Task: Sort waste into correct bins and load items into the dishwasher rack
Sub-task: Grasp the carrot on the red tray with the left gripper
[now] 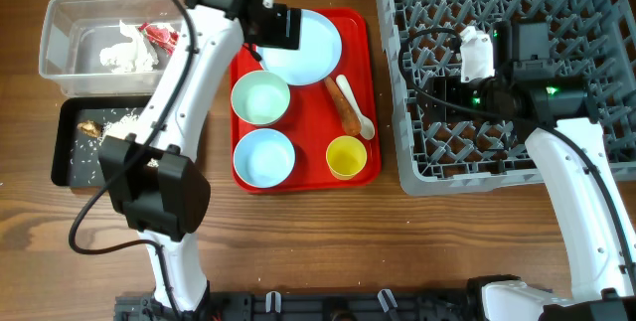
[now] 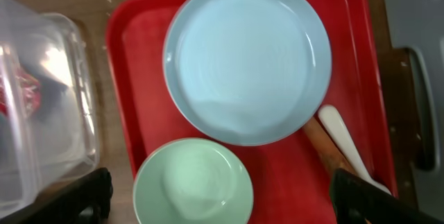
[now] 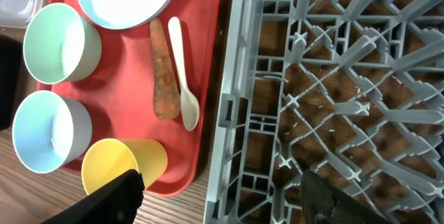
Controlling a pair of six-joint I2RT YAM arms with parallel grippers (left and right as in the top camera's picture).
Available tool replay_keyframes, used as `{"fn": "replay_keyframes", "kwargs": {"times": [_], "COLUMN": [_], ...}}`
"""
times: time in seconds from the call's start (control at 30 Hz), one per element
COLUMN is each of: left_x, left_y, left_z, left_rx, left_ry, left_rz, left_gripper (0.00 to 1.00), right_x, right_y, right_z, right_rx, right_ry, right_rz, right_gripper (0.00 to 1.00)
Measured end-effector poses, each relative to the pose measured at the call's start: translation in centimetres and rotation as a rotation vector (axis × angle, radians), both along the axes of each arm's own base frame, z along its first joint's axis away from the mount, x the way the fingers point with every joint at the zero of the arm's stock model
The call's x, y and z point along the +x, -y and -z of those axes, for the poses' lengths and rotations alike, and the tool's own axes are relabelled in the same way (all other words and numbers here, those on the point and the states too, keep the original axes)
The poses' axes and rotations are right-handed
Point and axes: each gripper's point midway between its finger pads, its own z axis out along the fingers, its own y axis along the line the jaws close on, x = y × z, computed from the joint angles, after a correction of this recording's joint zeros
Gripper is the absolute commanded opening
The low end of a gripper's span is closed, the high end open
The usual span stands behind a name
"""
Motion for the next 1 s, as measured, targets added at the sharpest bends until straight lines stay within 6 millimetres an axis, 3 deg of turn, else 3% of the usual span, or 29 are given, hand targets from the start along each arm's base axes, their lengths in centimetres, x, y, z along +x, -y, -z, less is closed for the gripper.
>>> {"fn": "replay_keyframes", "kwargs": {"times": [0.23, 0.27, 0.4, 0.67, 0.8, 0.97, 1.0], "left_x": [-3.2, -3.1, -5.7, -4.7, -4.5, -4.9, -5.0], "left_y": [6.8, 8.1, 12.2, 13.0, 12.9, 12.6, 12.6], "left_z": [1.2, 1.7, 6.5, 11.7, 16.1, 16.7, 16.8], "left_rx": [-0.128, -0.154, -0.192, -0.243, -0.203, -0.188, -0.184], "left_ry": [-0.080, -0.063, -0.111, -0.090, -0.134, -0.154, -0.159], "left_rz": [0.025, 0.014, -0.055, -0.163, -0.184, -0.193, -0.195], "left_gripper": [0.94, 0.94, 0.92, 0.87, 0.61, 0.35, 0.19], "right_x": [0.0, 0.0, 0.0, 0.0, 0.1, 0.1, 0.1], "right_y": [0.0, 0.0, 0.2, 0.2, 0.3, 0.5, 0.5], "right_z": [0.0, 0.0, 0.0, 0.1, 0.1, 0.1, 0.1], "right_rx": [0.003, 0.003, 0.010, 0.013, 0.009, -0.001, -0.001], "right_ry": [-0.002, -0.002, -0.013, -0.018, -0.017, -0.017, -0.017], "right_rz": [0.005, 0.006, 0.043, 0.058, 0.059, 0.065, 0.065], "right_gripper": [0.75, 0.75, 0.75, 0.75, 0.75, 0.75, 0.75]}}
